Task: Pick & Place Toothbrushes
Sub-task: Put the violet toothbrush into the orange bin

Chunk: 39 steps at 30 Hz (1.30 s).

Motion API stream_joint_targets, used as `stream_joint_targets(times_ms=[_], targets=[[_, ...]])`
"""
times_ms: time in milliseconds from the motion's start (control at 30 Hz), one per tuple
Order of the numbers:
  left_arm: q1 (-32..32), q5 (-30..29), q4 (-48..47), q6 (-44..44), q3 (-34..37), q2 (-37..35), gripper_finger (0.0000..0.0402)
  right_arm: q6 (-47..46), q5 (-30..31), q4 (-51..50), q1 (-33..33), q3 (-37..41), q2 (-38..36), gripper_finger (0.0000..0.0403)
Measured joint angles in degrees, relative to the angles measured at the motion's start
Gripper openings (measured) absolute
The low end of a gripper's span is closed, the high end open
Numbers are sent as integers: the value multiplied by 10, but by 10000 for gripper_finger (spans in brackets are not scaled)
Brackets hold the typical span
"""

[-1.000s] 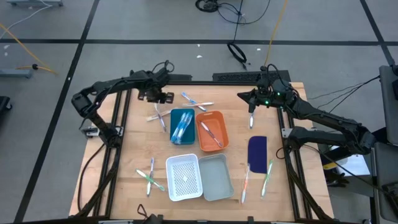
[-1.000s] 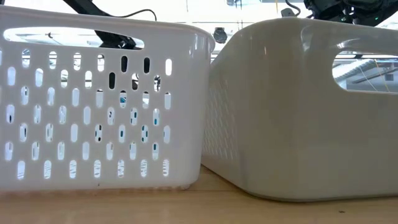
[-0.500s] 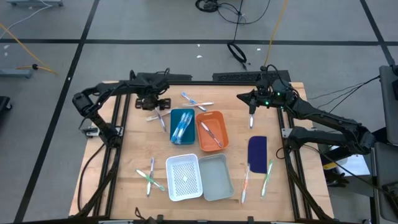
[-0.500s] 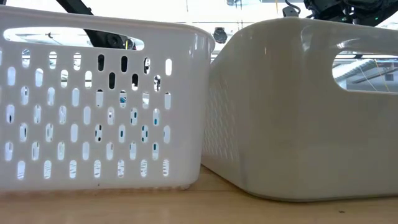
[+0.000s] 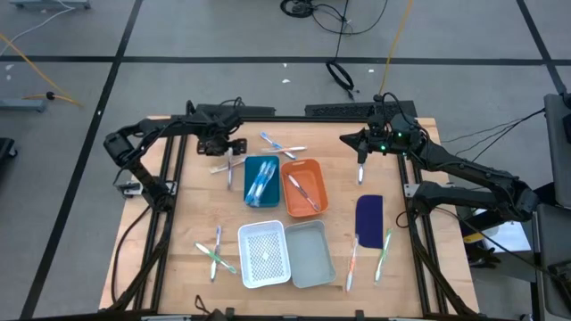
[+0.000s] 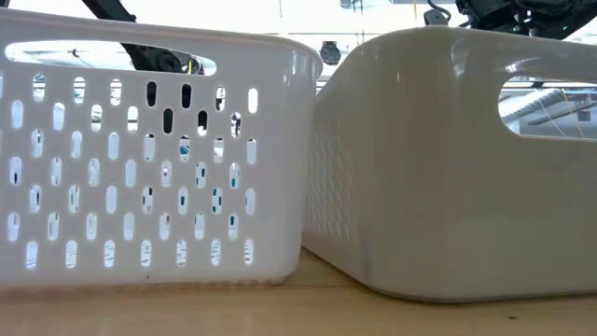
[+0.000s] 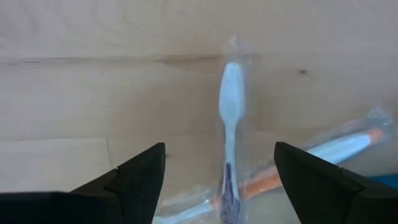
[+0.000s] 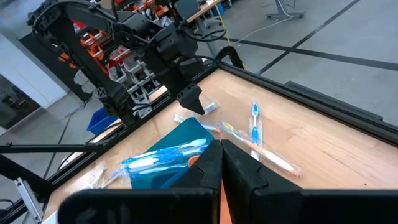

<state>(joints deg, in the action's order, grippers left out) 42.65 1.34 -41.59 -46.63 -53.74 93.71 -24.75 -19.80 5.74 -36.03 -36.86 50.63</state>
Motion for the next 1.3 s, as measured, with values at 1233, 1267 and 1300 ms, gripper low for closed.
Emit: stream_joint_targets(times_ms=[1233, 1267, 1300], targets=[[41, -43, -33, 75, 2, -103, 5, 0, -1, 0, 0, 0, 0, 0], [43, -43, -31, 66, 2, -125, 5, 2, -1, 0, 0, 0, 0, 0], [45, -40, -24, 57, 2, -146, 6, 3, -1, 0, 0, 0, 0, 0]])
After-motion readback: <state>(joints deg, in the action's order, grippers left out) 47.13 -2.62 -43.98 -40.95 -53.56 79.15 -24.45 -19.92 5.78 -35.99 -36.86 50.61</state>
